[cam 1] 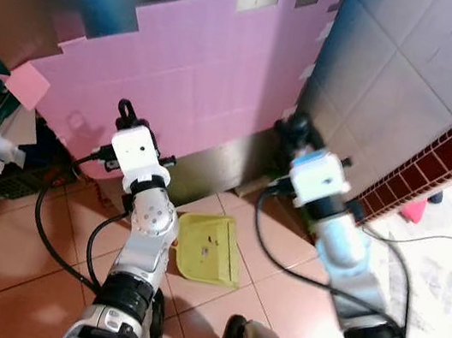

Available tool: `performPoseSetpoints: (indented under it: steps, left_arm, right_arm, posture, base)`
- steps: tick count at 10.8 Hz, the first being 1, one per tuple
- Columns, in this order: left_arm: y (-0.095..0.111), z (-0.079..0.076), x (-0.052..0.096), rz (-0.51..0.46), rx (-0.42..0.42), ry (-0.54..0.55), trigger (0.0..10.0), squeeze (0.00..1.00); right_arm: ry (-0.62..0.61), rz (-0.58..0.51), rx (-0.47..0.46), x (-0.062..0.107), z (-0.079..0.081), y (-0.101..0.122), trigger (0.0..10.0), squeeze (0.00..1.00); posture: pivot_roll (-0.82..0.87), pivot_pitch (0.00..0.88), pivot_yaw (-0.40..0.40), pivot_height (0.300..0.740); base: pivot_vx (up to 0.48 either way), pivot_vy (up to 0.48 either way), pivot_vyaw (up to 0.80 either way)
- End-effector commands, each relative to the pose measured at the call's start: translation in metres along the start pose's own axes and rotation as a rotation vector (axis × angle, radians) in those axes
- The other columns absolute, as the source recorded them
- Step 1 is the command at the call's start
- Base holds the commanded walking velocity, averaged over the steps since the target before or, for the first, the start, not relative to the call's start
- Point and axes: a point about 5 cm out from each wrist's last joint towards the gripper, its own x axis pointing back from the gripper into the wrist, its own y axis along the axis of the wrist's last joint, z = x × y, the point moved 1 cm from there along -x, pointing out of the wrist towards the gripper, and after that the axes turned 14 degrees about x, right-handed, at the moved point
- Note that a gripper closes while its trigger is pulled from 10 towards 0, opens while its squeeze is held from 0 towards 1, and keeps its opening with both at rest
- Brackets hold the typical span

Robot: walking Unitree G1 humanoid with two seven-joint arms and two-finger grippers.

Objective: Sweep floor

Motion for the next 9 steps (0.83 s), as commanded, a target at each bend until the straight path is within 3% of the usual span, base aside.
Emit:
performPoseSetpoints:
  steps: [1, 3, 6, 8, 9]
  left_arm:
    - [-0.033, 0.014, 0.031, 0.162, -0.037, 0.048, 10.0, 0.0]
    - [-0.033, 0.016, 0.031, 0.168, -0.044, 0.049, 10.0, 0.0]
    - [-0.035, 0.012, 0.029, 0.175, -0.041, 0.043, 10.0, 0.0]
    - [-0.034, 0.01, 0.027, 0.172, -0.037, 0.04, 10.0, 0.0]
    - [-0.033, 0.013, 0.024, 0.167, -0.041, 0.04, 10.0, 0.0]
  right_arm:
    - [0.028, 0.044, -0.041, 0.008, 0.015, -0.006, 10.0, 0.0]
    - [0.127, 0.046, -0.235, 0.015, 0.038, -0.001, 10.0, 0.0]
    - [0.314, 0.082, -0.552, 0.024, 0.051, 0.003, 10.0, 0.0]
    - [0.476, 0.056, -0.694, 0.035, 0.045, 0.013, 10.0, 0.0]
    - [0.545, 0.025, -0.709, 0.039, 0.029, 0.019, 10.0, 0.0]
  posture:
    - [-0.04, 0.271, 0.027, 0.74]
    - [-0.04, 0.269, 0.029, 0.74]
    - [-0.06, 0.262, 0.028, 0.74]
    - [-0.07, 0.248, 0.024, 0.74]
    - [-0.07, 0.242, 0.023, 0.74]
  base:
    - [0.0, 0.0, 0.0]
    - [0.0, 0.0, 0.0]
    - [0.0, 0.0, 0.0]
    - [0.0, 0.0, 0.0]
    - [0.0, 0.0, 0.0]
